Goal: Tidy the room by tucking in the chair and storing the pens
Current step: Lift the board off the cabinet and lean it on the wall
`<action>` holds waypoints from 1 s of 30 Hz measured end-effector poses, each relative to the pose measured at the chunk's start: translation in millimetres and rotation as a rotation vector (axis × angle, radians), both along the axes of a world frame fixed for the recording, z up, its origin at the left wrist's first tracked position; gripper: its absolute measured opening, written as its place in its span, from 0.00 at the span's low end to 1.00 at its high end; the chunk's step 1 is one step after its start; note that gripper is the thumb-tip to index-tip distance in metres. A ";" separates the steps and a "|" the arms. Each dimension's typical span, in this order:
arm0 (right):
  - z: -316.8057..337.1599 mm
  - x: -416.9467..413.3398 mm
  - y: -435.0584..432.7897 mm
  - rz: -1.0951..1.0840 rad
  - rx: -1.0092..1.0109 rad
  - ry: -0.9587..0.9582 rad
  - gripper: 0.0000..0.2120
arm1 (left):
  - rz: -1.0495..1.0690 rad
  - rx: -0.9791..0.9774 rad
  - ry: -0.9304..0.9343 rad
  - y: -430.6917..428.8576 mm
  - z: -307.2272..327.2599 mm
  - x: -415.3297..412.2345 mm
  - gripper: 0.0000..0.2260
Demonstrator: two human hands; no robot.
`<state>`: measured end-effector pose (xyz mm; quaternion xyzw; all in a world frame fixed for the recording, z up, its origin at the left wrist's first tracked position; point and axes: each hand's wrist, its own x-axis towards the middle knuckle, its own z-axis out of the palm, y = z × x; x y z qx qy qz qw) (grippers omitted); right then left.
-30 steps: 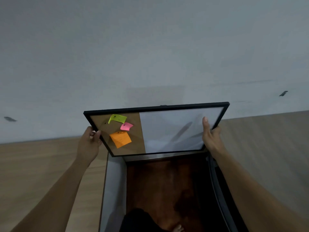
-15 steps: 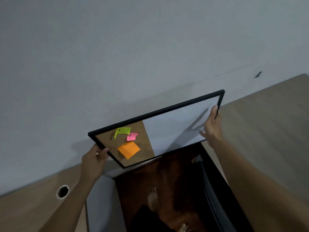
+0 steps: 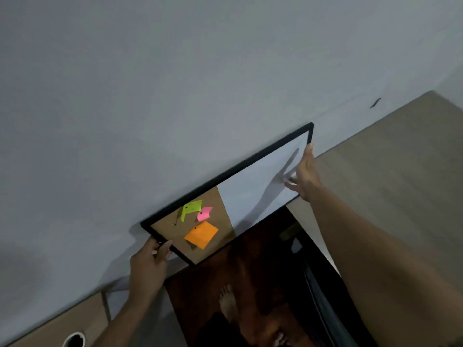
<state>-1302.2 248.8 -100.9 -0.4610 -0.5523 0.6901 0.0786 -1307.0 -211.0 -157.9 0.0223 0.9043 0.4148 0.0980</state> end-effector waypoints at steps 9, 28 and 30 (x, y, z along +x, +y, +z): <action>-17.1 21.5 -41.2 0.183 0.088 0.020 0.46 | -0.001 0.043 0.003 41.6 3.3 -8.9 0.09; -38.1 27.0 -33.8 0.275 0.262 -0.068 0.35 | -0.071 0.139 -0.055 209.4 13.9 -11.1 0.13; -39.0 22.4 -17.0 0.255 0.254 -0.056 0.35 | -0.065 0.160 -0.091 227.5 12.6 -13.7 0.13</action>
